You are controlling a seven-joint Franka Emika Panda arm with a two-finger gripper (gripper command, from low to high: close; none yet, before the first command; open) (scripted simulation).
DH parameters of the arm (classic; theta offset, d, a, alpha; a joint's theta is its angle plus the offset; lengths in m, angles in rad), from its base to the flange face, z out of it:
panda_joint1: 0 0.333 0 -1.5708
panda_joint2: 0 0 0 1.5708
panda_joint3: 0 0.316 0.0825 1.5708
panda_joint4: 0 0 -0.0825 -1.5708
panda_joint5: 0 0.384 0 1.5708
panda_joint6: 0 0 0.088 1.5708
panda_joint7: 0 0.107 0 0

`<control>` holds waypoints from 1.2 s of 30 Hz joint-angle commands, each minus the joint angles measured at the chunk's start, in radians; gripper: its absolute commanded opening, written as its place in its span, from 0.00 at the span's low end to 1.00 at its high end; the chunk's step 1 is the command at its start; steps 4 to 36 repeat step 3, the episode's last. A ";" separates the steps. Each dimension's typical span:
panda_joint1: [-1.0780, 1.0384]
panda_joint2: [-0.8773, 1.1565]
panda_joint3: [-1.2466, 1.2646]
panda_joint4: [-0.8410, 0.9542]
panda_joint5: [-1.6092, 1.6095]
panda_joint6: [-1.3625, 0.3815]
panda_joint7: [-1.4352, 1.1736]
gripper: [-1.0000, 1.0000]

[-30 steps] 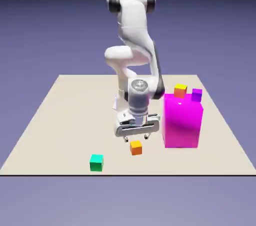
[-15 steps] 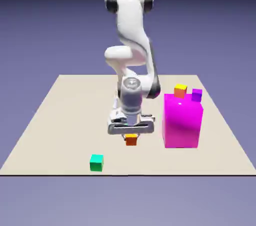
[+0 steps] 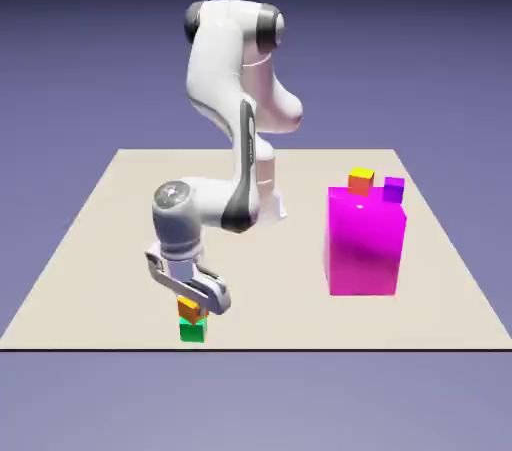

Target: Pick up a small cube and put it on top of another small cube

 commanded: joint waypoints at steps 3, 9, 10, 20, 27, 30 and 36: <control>0.005 -0.107 -0.011 0.010 -0.016 -0.117 0.012 1.00; 0.005 -0.107 -0.011 0.010 -0.016 -0.117 0.012 1.00; 0.005 -0.107 -0.011 0.010 -0.016 -0.117 0.012 1.00; 0.005 -0.107 -0.011 0.010 -0.016 -0.117 0.012 1.00; 0.005 -0.107 -0.011 0.010 -0.016 -0.117 0.012 1.00; 0.005 -0.107 -0.011 0.010 -0.016 -0.117 0.012 1.00; 0.005 -0.107 -0.011 0.010 -0.016 -0.117 0.012 1.00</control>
